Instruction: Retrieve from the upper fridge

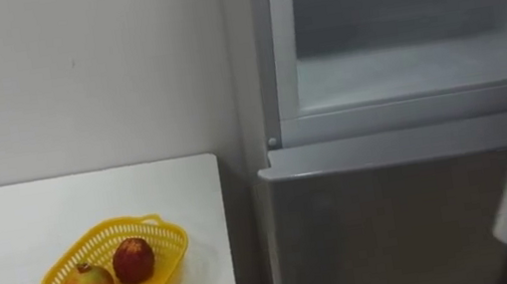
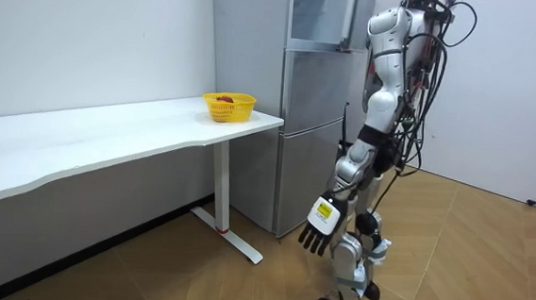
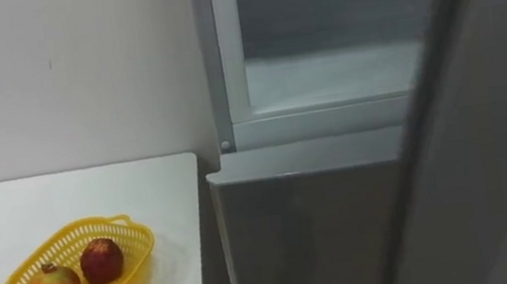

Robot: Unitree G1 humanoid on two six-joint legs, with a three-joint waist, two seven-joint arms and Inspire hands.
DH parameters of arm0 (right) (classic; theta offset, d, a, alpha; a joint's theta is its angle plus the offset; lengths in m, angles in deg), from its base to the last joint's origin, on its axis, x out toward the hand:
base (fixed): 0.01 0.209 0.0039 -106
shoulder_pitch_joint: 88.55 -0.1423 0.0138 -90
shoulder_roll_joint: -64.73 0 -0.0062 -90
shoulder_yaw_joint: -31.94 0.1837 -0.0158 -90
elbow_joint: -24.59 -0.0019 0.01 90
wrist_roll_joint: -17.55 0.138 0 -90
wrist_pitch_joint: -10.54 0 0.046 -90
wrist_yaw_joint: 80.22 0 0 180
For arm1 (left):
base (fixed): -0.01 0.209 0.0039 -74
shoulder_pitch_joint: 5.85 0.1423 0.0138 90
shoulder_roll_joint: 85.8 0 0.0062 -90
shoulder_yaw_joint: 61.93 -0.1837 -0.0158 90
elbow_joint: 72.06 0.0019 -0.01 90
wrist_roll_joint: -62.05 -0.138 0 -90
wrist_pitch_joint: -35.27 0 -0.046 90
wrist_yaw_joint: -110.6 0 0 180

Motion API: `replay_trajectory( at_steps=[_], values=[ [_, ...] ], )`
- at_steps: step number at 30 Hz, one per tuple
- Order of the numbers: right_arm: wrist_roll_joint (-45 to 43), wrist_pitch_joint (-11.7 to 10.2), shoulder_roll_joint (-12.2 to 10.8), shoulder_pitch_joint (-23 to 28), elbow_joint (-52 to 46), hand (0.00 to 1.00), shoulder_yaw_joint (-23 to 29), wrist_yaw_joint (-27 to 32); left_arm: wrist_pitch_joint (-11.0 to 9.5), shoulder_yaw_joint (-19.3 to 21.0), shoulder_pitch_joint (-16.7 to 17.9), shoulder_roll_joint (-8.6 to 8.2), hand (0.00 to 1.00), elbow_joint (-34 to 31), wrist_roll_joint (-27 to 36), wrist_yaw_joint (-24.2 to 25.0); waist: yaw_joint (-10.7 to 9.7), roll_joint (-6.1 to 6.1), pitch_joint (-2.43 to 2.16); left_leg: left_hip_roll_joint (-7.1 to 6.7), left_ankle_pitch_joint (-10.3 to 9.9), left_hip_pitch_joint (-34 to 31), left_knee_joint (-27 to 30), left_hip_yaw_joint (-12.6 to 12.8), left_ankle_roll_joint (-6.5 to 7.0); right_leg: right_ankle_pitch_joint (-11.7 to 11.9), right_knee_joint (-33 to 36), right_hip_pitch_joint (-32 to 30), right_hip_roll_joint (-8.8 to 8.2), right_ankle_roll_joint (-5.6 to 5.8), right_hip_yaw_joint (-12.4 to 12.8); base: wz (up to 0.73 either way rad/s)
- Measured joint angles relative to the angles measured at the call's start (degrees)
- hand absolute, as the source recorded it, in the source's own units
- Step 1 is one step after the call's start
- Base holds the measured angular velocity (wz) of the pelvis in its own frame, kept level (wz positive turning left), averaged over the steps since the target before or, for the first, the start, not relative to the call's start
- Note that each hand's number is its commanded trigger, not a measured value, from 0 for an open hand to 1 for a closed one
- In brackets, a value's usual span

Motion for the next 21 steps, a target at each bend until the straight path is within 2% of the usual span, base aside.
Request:
replay_trajectory(
  at_steps=[3,7,10,14,21],
  values=[
    [-2.20,0.28,0.00,-0.90,0.02,0.00,-0.83,-0.06,0.39,-0.02,-0.02,-0.04,0.00,0.19,-0.02,0.21,1.24,-0.13,0.02,0.01,0.00,0.02,0.01,-0.12,0.00,0.00,0.08,-0.08,-0.02,0.00,-0.23,0.02],
    [-4.35,0.76,0.00,-1.99,0.16,0.00,-2.43,0.40,0.60,-0.01,-0.02,0.02,0.00,0.80,-0.03,0.38,1.37,-0.32,0.11,0.00,0.04,0.04,0.00,-0.55,-0.05,-0.01,0.07,0.24,-0.10,-0.01,-0.83,0.05],
    [-6.59,1.57,0.02,-3.27,1.10,0.00,-3.74,0.40,0.65,0.01,-0.02,0.33,0.00,0.70,0.00,1.10,1.76,-1.22,0.31,-0.02,0.12,0.08,0.06,-0.97,-0.16,-0.05,-0.07,0.40,-0.20,-0.09,-0.99,0.05],
    [-7.12,1.69,0.00,-4.07,3.31,0.00,-4.07,0.40,1.05,0.00,-0.04,0.28,0.00,0.68,0.19,1.78,1.82,-2.10,0.16,-0.24,0.22,0.03,0.14,-1.81,-0.07,-0.07,-0.07,0.58,-0.56,-0.11,-1.54,0.05],
    [-6.56,1.45,0.01,-5.71,6.53,0.00,-3.68,0.28,1.94,0.10,0.02,0.43,0.00,0.56,0.15,2.47,2.50,-1.96,-0.02,-0.58,0.42,0.05,0.65,-1.92,0.21,-0.06,-0.03,0.60,-0.89,-0.03,-1.67,0.01]
  ],
)
